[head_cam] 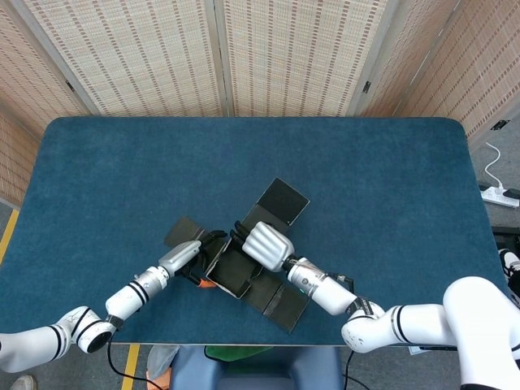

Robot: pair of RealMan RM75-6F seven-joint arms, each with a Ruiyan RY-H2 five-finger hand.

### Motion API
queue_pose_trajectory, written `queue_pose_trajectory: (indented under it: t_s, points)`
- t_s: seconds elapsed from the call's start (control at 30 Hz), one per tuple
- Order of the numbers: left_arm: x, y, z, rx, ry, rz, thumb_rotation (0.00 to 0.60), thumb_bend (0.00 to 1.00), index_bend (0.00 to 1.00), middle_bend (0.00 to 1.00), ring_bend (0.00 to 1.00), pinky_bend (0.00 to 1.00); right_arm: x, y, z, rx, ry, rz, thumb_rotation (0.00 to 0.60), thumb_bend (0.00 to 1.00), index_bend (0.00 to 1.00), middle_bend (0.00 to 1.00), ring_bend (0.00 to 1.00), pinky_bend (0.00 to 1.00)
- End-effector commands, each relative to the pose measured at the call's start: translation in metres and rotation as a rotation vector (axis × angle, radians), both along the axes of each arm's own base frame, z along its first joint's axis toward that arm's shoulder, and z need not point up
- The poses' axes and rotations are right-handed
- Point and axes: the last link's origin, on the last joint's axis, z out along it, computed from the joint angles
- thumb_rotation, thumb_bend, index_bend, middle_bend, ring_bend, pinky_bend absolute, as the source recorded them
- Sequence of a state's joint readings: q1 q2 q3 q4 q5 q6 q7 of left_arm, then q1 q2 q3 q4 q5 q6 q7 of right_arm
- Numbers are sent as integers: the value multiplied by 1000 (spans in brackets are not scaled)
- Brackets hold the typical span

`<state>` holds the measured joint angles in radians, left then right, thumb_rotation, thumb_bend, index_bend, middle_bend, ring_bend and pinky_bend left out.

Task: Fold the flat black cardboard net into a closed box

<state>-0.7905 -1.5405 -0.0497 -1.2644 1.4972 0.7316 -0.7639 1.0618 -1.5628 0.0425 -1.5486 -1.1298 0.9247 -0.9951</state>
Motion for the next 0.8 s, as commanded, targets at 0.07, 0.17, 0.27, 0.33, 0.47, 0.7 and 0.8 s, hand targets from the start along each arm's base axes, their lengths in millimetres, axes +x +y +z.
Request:
queue_pose_trajectory:
  t_s: [0.07,0.17,0.27,0.33,0.47,0.7,0.8]
  points:
    - [1,0,-5,-63,-12,5,600,202,0,0,608,888,2,-1,-2,11,14,62,600,392,380,459,810,1000]
    - [1,0,-9,-86,-44,21,600,201,5,6,608,889,4,-1,-4,21,11,95,600,392,380,458,810,1000]
    - [3,-1,-12,-113,-79,42,600,203,29,31,608,889,5,-1,-7,33,0,112,600,392,380,453,810,1000]
    - [3,-1,-12,-118,-82,45,600,203,45,48,610,888,5,-1,-7,34,-1,113,600,391,380,448,810,1000]
    - [2,-1,-20,-149,-127,93,600,202,183,191,636,888,7,-3,-12,43,-9,120,600,391,374,374,810,1000]
    - [-2,1,-26,-145,-127,107,600,199,337,342,662,888,7,-2,-15,80,-38,81,600,330,0,29,753,1000]
    - [-3,1,-25,-141,-125,107,600,200,352,358,663,886,4,-5,-11,95,-39,35,600,253,0,0,722,1000]
